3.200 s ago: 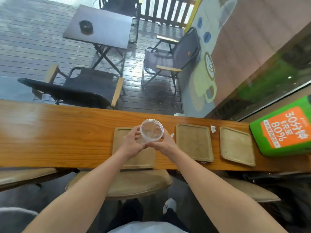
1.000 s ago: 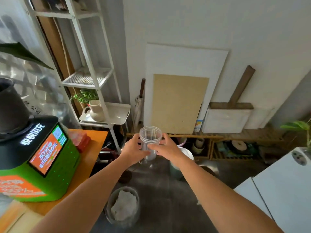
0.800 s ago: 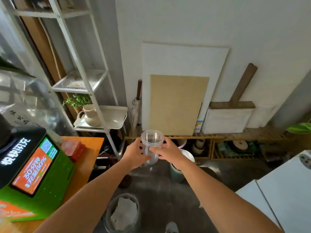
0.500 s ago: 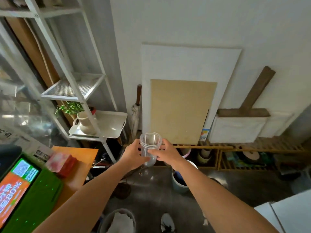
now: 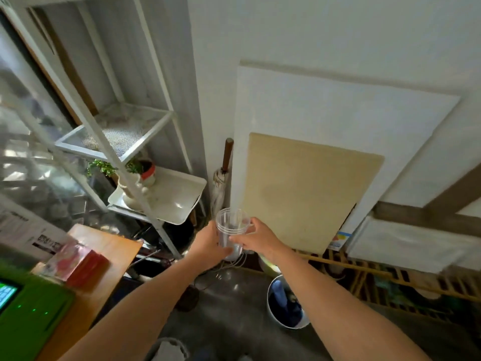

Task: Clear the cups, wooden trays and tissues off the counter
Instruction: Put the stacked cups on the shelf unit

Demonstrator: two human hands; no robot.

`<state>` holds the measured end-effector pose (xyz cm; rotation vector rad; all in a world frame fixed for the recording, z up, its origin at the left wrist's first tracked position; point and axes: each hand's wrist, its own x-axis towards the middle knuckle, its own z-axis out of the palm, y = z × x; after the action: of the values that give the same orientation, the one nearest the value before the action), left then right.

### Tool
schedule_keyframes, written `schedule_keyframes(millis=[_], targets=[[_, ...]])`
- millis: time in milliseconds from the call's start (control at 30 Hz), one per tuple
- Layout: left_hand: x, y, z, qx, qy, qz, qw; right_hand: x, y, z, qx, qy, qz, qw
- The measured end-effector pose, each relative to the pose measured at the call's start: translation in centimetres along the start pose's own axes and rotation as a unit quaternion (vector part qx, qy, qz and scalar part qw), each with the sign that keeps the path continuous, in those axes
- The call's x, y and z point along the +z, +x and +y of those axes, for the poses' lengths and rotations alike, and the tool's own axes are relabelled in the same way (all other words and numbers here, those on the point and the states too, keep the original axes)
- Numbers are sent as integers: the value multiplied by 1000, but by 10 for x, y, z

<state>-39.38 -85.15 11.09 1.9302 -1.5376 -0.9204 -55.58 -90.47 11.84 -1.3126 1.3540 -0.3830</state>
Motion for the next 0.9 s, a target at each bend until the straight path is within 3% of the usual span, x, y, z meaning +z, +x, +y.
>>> schedule_keyframes(millis=[400, 567, 900], targets=[[-70, 125, -53, -54, -19, 34, 998, 33, 142, -81, -39, -65, -67, 995], [-108, 177, -78, -53, -98, 66, 992, 49, 210, -123, -45, -81, -95, 991], [-106, 209, -130, -171, -198, 115, 958, 96, 278, -116, -37, -104, -165, 980]])
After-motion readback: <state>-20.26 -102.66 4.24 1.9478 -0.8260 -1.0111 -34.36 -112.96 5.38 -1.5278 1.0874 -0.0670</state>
